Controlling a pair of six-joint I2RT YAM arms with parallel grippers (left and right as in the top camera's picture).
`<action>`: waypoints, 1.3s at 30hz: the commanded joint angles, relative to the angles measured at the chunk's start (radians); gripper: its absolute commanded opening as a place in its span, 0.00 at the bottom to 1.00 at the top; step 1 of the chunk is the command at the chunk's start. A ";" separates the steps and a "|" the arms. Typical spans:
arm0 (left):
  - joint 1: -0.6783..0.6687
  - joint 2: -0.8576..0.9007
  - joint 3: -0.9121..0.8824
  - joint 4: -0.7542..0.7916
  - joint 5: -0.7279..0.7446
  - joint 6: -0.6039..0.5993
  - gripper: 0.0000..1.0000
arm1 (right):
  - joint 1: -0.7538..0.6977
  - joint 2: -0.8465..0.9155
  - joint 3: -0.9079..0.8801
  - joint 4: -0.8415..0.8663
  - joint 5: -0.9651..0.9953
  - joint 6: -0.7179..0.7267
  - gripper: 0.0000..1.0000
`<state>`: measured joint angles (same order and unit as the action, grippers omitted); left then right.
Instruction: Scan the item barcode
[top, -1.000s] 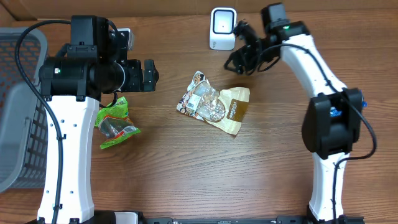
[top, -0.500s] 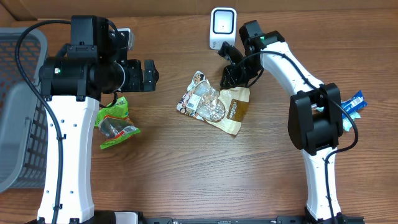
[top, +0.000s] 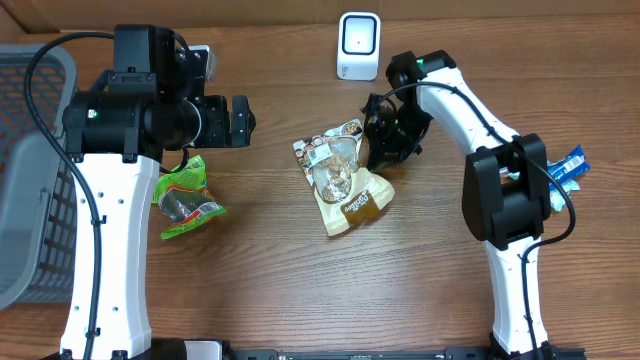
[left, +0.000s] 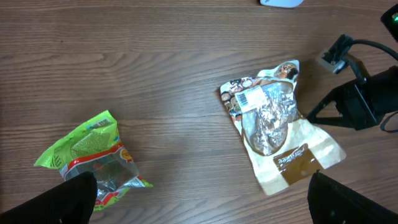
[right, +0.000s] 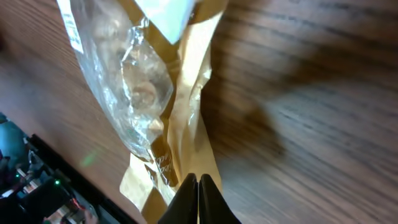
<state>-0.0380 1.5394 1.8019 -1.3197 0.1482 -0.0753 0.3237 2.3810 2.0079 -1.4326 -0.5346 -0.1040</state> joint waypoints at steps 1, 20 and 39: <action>0.000 0.004 0.000 0.000 -0.002 -0.011 1.00 | -0.010 -0.011 0.022 0.007 0.023 0.006 0.17; 0.000 0.004 0.000 0.000 -0.002 -0.011 1.00 | 0.019 -0.011 -0.238 0.264 -0.229 -0.057 0.90; 0.000 0.004 0.000 0.000 -0.002 -0.011 1.00 | -0.021 -0.022 -0.216 0.282 -0.340 -0.061 0.04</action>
<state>-0.0380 1.5398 1.8019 -1.3193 0.1482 -0.0753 0.3458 2.3623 1.7477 -1.1484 -0.8360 -0.1581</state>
